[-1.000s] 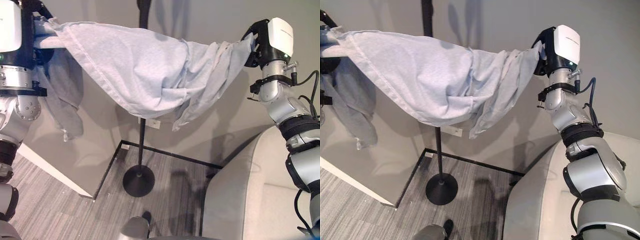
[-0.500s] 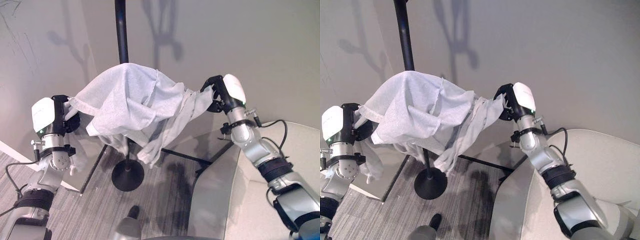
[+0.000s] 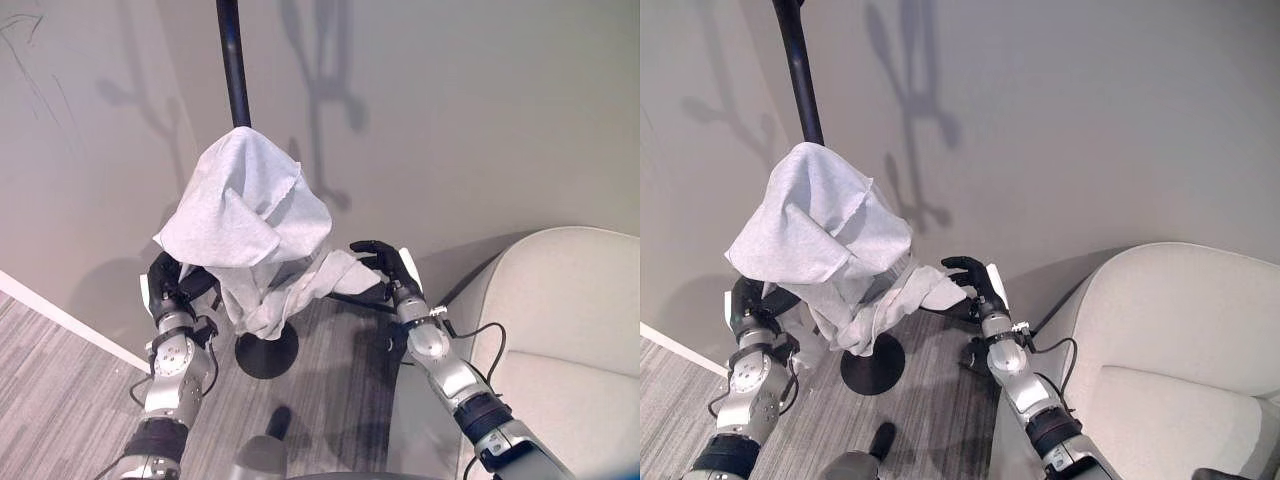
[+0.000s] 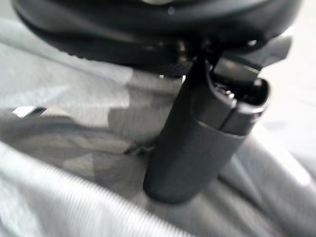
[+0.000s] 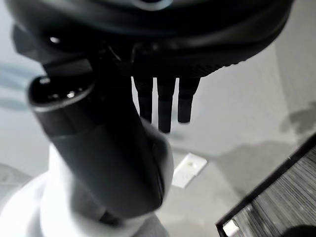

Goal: Hang the clothes on the sofa on the clothes rack.

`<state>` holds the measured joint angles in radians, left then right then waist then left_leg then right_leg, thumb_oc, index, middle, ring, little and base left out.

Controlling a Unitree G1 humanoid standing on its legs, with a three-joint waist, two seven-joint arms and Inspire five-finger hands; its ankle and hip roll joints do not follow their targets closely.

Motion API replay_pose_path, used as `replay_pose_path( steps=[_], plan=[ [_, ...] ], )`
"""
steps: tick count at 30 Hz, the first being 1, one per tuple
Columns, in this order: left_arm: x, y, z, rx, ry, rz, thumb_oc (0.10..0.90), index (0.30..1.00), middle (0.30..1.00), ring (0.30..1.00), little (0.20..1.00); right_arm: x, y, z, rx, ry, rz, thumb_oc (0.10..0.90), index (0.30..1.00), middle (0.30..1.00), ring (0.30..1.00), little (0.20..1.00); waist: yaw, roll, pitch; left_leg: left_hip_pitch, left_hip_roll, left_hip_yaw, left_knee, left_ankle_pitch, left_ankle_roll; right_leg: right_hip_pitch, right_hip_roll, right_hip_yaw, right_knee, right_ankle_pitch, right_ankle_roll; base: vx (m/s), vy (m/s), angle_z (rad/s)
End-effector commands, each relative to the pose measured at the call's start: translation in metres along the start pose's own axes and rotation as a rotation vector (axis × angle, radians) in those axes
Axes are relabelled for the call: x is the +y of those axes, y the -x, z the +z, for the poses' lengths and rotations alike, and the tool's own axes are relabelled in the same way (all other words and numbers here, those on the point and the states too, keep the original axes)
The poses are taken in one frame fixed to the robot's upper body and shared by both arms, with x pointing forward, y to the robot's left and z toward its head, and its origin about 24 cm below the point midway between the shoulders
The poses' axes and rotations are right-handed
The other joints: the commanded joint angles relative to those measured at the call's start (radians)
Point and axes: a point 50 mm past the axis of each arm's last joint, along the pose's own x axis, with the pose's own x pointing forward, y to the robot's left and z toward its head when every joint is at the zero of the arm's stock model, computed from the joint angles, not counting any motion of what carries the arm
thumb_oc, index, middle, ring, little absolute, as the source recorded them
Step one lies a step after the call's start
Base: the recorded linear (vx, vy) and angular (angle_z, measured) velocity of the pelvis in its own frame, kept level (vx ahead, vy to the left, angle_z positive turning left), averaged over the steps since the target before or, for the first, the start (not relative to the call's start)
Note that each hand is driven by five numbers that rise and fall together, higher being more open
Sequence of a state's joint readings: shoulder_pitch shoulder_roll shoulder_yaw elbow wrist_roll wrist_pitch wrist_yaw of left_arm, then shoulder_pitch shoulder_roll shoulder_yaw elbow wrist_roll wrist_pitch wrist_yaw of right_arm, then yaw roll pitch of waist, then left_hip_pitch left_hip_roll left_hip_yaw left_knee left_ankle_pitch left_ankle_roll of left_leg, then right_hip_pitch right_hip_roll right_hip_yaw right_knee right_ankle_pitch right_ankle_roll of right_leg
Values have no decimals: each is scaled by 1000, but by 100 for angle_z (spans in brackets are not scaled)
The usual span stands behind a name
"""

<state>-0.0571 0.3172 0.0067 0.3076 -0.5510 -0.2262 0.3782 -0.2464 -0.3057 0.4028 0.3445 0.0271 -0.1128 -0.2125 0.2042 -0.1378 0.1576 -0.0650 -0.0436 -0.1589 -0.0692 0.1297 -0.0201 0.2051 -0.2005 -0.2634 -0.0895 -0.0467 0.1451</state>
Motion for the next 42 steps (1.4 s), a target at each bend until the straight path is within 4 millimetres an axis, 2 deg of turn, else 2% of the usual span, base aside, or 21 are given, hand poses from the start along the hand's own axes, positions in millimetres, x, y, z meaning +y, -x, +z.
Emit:
replay_pose_path(
  steps=[1, 8, 10, 13, 14, 16, 17, 21, 24, 26, 27, 28, 31, 33, 34, 35, 36, 37, 38, 39, 42],
  plan=[
    [-5, -4, 42, -169, -7, -140, 800, 900, 900, 900, 900, -41, -4, 57, -295, 37, -30, 800, 900, 900, 900, 900, 5, 58, -131, 54, 20, -5, -18, -94, 10, -76, -49, 19, 74, 76, 42, 7, -15, 6],
    [13, 2, 51, -123, -241, -300, 800, 900, 900, 900, 900, -76, 3, 76, -342, 245, 27, 800, 900, 900, 900, 900, 4, 73, -140, 52, 23, -9, -18, -90, 7, -71, -47, 12, 69, 79, 46, -4, -13, 11],
    [38, 11, 70, -149, -426, -395, 800, 900, 900, 900, 900, -105, 13, 86, -365, 309, 26, 800, 900, 900, 900, 900, 3, 79, -142, 54, 26, -10, -18, -90, 4, -66, -46, 11, 66, 80, 49, 0, 0, 0],
    [46, 13, 77, -154, -457, -427, 800, 900, 900, 900, 900, -114, 17, 89, -375, 329, 24, 800, 900, 900, 900, 900, 2, 80, -143, 55, 27, -9, -18, -91, 3, -66, -46, 13, 66, 81, 51, -10, 1, -1],
    [72, 18, 95, -185, -578, -445, 800, 900, 900, 900, 900, -135, 34, 90, -380, 388, 15, 800, 900, 900, 900, 900, -2, 78, -144, 57, 28, -4, -18, -93, 0, -63, -50, 11, 64, 83, 55, 0, 0, 0],
    [72, 18, 95, -185, -579, -447, 800, 900, 900, 900, 900, -136, 35, 90, -378, 387, 15, 800, 900, 900, 900, 900, 0, 77, -146, 57, 28, -4, -18, -93, 0, -62, -50, 10, 64, 83, 56, 0, 0, 0],
    [88, 22, 107, -216, -652, -421, 800, 900, 900, 900, 900, -152, 50, 89, -358, 452, 0, 800, 900, 900, 900, 900, -4, 76, -146, 57, 29, -3, -18, -95, -2, -62, -51, 6, 63, 82, 58, 0, 0, 0],
    [120, 28, 116, -290, -656, -266, 800, 900, 900, 900, 900, -182, 84, 80, -302, 439, -56, 800, 900, 900, 900, 900, -7, 65, -149, 52, 28, -9, -18, -98, -10, -59, -56, -2, 55, 76, 63, -8, 0, 1],
    [137, 33, 108, -287, -531, -190, 800, 900, 900, 900, 900, -191, 101, 76, -295, 369, -76, 800, 900, 900, 900, 900, -7, 59, -151, 50, 28, -10, -18, -101, -12, -60, -57, -3, 54, 72, 64, -4, -1, 1],
    [157, 39, 87, -227, -392, -83, 800, 900, 900, 900, 900, -198, 113, 62, -263, 261, -117, 800, 900, 900, 900, 900, -12, 55, -152, 48, 28, -9, -18, -102, -13, -61, -57, -3, 52, 69, 63, -3, -2, 2],
    [172, 47, 56, -142, -237, 24, 800, 900, 900, 900, 900, -196, 121, 40, -233, 90, -159, 800, 900, 900, 900, 900, -13, 54, -153, 48, 29, -8, -18, -105, -13, -60, -58, -3, 51, 65, 61, 0, 0, 0],
    [172, 47, 56, -143, -236, 23, 800, 900, 900, 900, 900, -197, 122, 40, -234, 88, -158, 800, 900, 900, 900, 900, -12, 53, -153, 48, 29, -8, -18, -105, -13, -60, -58, -3, 51, 64, 60, 0, 0, 0],
    [188, 61, -4, 69, -89, 186, 800, 900, 900, 900, 900, -174, 125, -1, -137, -136, -198, 800, 900, 900, 900, 900, -19, 51, -153, 48, 28, -6, -18, -106, -11, -63, -59, 2, 53, 62, 56, -2, -1, -1],
    [191, 78, -46, 250, -34, 262, 800, 900, 900, 900, 900, -146, 126, -34, -36, -301, -174, 800, 900, 900, 900, 900, -24, 55, -149, 47, 29, -6, -18, -102, -9, -68, -59, 6, 59, 58, 51, -22, 7, -2],
    [191, 104, -91, 471, 29, 332, 800, 900, 900, 900, 900, -110, 126, -73, 119, -463, -157, 800, 900, 900, 900, 900, -26, 58, -145, 47, 28, -6, -18, -98, -7, -72, -59, 8, 64, 58, 48, -30, 11, -4],
    [191, 103, -91, 469, 30, 332, 800, 900, 900, 900, 900, -109, 125, -74, 116, -464, -156, 800, 900, 900, 900, 900, -27, 57, -145, 46, 28, -6, -18, -98, -7, -73, -59, 8, 64, 58, 48, -41, 10, -5],
    [185, 128, -124, 684, -15, 352, 800, 900, 900, 900, 900, -64, 130, -115, 347, -531, -144, 800, 900, 900, 900, 900, -29, 61, -137, 51, 29, -8, -18, -97, -6, -71, -58, 10, 71, 53, 43, 0, 0, 0],
    [185, 128, -124, 683, -14, 352, 800, 900, 900, 900, 900, -65, 129, -115, 345, -531, -145, 800, 900, 900, 900, 900, -30, 61, -138, 47, 28, -8, -18, -94, -5, -74, -59, 10, 70, 57, 43, 0, 0, 0],
    [173, 148, -148, 857, -70, 341, 800, 900, 900, 900, 900, -19, 130, -147, 577, -563, -135, 800, 900, 900, 900, 900, -26, 62, -134, 51, 29, -7, -18, -95, -5, -74, -55, 14, 75, 53, 36, 0, 0, 0],
    [172, 147, -148, 855, -69, 341, 800, 900, 900, 900, 900, -19, 129, -147, 575, -563, -135, 800, 900, 900, 900, 900, -26, 62, -135, 47, 28, -7, -18, -92, -4, -77, -55, 14, 73, 56, 36, 0, 0, 0],
    [159, 161, -163, 982, -174, 310, 800, 900, 900, 900, 900, 32, 146, -174, 866, -670, -150, 800, 900, 900, 900, 900, -8, 59, -139, 48, 25, -14, -18, -94, -4, -72, -54, 5, 68, 55, 32, 20, -10, 3]
  ],
)
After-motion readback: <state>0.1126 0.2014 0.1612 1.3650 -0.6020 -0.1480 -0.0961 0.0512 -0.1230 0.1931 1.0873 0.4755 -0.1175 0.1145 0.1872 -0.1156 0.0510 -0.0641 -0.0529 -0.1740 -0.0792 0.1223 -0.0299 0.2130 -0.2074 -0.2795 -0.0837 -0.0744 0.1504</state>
